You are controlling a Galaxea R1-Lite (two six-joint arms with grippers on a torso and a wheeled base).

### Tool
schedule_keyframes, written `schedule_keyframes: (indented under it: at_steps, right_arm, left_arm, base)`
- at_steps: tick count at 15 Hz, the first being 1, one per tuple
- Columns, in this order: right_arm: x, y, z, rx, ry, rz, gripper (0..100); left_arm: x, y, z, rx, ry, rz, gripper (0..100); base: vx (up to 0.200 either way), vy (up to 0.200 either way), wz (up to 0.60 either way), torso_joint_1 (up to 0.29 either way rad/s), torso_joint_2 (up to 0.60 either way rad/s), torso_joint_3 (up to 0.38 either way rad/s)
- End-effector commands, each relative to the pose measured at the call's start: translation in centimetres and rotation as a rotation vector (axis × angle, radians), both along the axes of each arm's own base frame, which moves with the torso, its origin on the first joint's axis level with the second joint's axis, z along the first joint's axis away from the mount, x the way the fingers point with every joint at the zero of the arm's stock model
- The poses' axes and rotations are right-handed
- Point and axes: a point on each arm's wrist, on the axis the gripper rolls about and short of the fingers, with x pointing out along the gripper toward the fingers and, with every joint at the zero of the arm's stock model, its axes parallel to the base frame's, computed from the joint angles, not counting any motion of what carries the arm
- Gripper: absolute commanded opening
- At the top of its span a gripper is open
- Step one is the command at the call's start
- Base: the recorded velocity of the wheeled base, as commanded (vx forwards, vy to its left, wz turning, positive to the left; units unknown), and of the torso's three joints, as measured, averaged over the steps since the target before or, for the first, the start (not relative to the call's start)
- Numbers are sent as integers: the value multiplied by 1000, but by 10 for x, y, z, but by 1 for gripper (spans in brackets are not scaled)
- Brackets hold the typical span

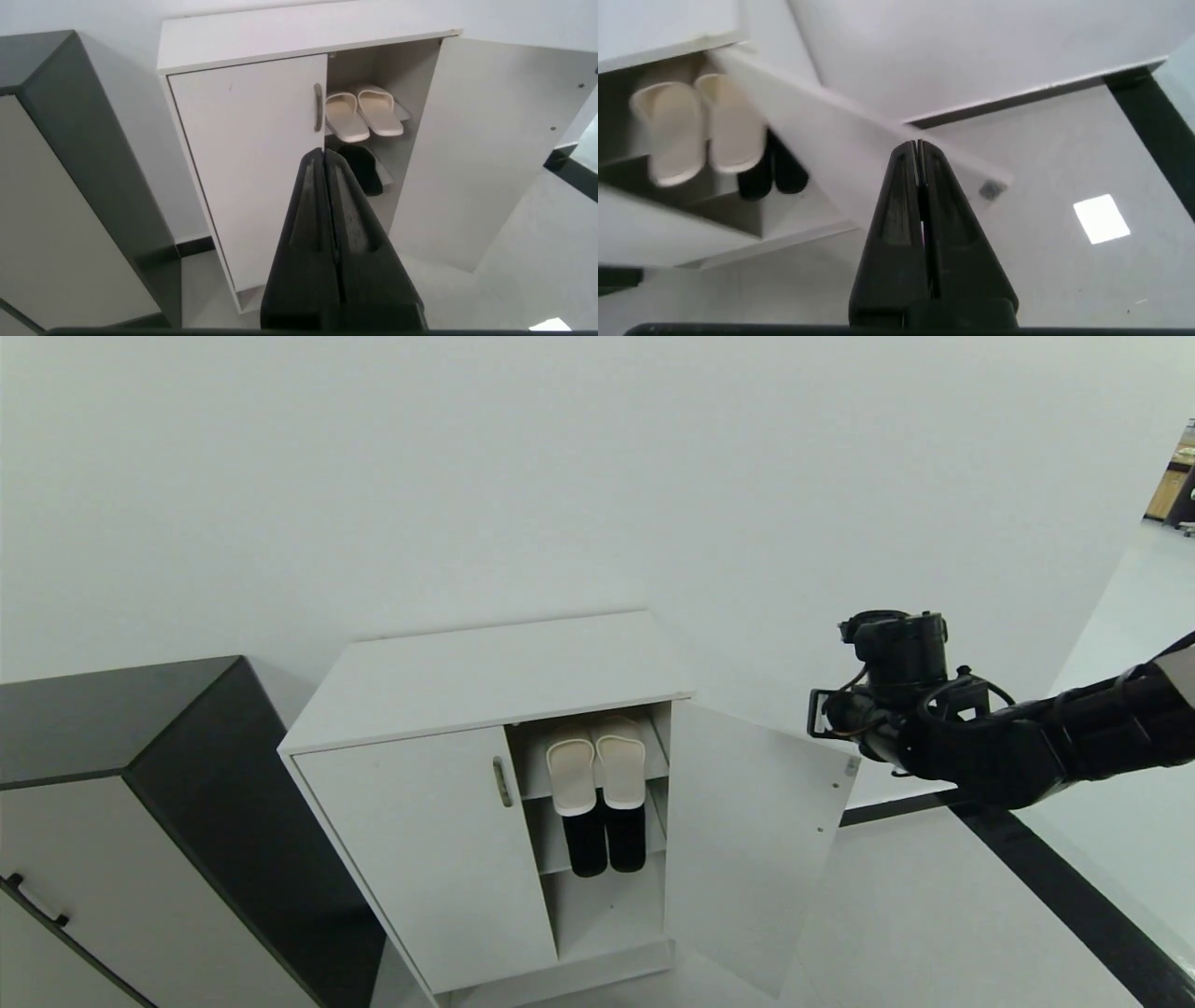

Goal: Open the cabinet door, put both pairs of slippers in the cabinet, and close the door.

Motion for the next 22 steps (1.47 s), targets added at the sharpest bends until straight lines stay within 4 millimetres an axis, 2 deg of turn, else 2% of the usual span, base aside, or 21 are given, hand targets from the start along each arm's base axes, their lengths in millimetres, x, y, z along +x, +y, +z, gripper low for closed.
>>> schedule_keyframes:
  at_steps: [1,3,4,7,9,13,16,18,22]
  right_arm:
    - [31,-7,-26,-10,33,-37,0]
    - [47,-10,-35,-10,35,-53,0]
    - [49,-10,-36,-10,35,-55,0]
    - [66,-14,-57,-22,62,-74,0]
    - [69,-15,-65,-27,76,-75,0]
    - [66,-12,-67,-27,89,-58,0]
    - [58,-4,-70,-34,108,-32,0]
    - [44,8,-65,-33,109,3,0]
    - [-2,48,-42,-33,92,135,0]
  left_arm:
    - [0,0,0,0,1,1,0]
    - [0,0,0,0,1,-1,0]
    - [0,0,0,0,1,1,0]
    - [0,0,0,0,1,1,0]
    - [0,0,0,0,1,1,0]
    - [0,0,0,0,1,-1,0]
    - [0,0,0,0,1,-1,0]
    - [0,0,0,0,1,-1,0]
    - [0,0,0,0,1,-1,0]
  base:
    - [0,0,0,0,0,0]
    - [0,0,0,0,0,0]
    - [0,0,0,0,0,0]
    - [0,0,0,0,0,0]
    - [0,0,0,0,0,0]
    - [0,0,0,0,0,0]
    - [0,0,0,0,0,0]
    - [0,0,0,0,0,0]
    - [0,0,0,0,0,0]
